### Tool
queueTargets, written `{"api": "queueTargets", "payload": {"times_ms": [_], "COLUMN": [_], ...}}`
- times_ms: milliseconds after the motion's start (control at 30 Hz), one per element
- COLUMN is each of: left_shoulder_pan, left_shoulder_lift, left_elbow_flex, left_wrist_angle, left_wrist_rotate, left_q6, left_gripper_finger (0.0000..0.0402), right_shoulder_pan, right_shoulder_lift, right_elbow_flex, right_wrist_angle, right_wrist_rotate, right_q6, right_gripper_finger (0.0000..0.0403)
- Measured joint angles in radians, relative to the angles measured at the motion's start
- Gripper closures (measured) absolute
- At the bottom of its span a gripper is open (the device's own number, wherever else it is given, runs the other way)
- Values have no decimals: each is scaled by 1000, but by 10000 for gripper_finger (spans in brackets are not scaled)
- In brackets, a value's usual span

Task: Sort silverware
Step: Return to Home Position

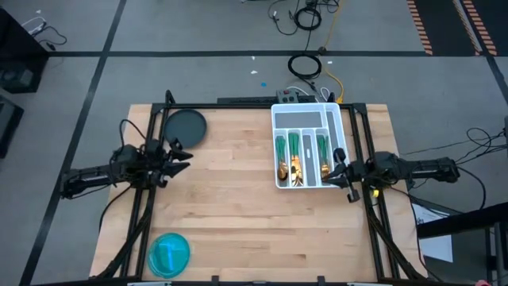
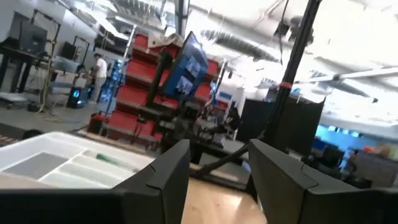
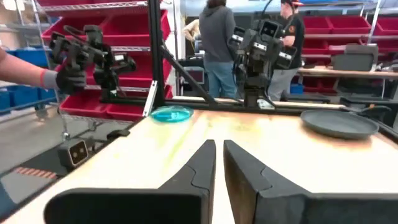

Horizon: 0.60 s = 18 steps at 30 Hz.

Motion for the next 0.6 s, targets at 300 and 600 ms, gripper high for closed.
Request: {"api": "queueTargets", "payload": {"times_ms": [300, 600], "left_shoulder_pan": [0, -5], "left_shoulder_lift": [0, 0], "left_elbow_flex": [0, -1], "left_wrist_angle": [-58, -73], "left_wrist_rotate": [-20, -30], "left_q6": [41, 45], "left_gripper_finger": [230, 230], "right_shoulder_pan": [0, 0], "right_shoulder_lift": [0, 0], "right_elbow_flex": [1, 1], "right_wrist_angle": [-8, -10], "right_wrist_rotate": [-1, 3], "right_q6": [-39, -58], "right_gripper_finger": [378, 378]}}
